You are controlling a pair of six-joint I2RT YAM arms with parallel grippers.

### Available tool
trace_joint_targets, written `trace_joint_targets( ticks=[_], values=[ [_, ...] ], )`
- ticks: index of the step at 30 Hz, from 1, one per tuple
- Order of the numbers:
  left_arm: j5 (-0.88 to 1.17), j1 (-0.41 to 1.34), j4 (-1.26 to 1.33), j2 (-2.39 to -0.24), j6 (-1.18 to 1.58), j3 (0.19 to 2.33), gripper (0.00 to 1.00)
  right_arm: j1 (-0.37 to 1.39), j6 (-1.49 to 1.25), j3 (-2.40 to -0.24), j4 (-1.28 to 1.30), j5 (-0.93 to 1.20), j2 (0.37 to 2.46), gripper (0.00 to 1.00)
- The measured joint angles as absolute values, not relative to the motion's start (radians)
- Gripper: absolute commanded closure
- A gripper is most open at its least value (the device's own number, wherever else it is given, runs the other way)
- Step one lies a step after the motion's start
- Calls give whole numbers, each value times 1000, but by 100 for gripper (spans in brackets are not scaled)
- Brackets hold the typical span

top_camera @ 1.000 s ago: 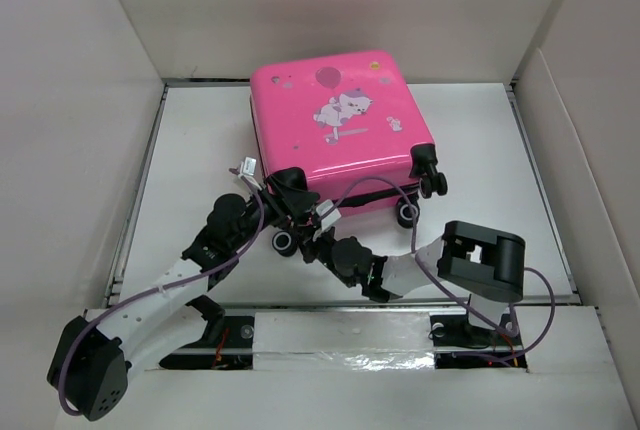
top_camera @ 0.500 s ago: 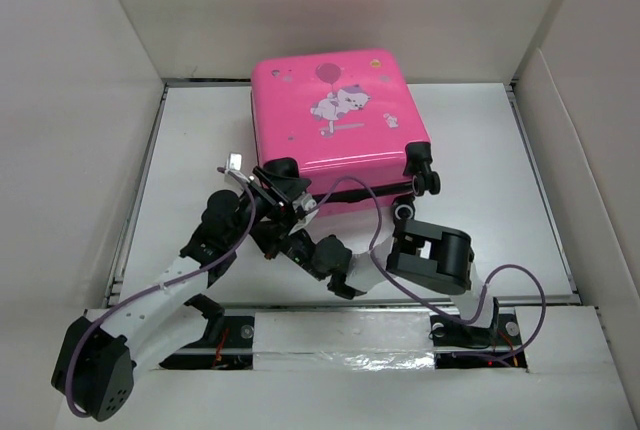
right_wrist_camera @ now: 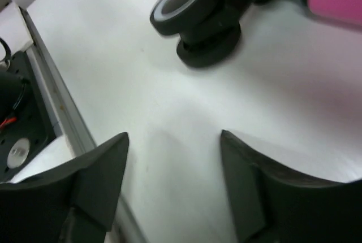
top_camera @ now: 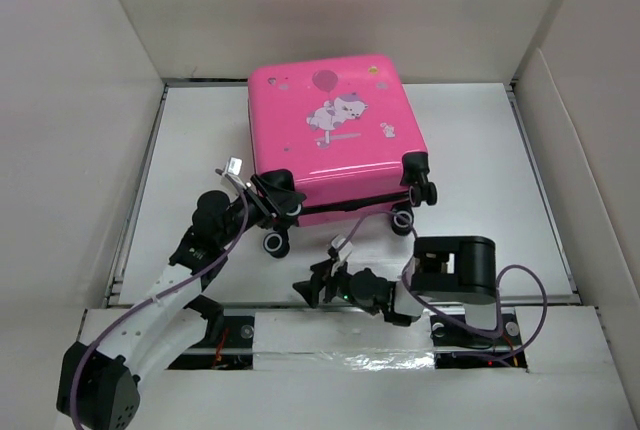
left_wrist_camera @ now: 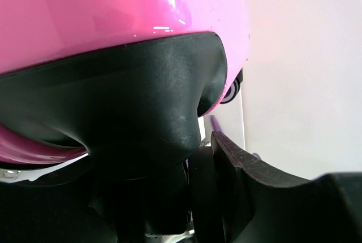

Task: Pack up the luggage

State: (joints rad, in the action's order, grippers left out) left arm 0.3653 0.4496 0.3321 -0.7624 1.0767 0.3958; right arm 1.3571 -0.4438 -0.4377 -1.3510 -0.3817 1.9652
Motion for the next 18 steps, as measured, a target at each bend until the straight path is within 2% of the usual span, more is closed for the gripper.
trace_joint_targets(
  ticks=[6, 11, 14, 18],
  values=[
    [452, 395, 331, -761, 1055, 395, 45, 1376, -425, -360, -1274, -448, 1715, 10],
    [500, 391, 342, -743, 1031, 395, 30, 1419, -315, -532, -1000, -577, 1435, 3],
    [520, 391, 351, -741, 1028, 395, 28, 1431, -220, -643, -896, -625, 1351, 2],
    [530, 391, 351, -738, 1020, 395, 26, 1395, -113, -733, -804, -640, 1345, 1]
  ],
)
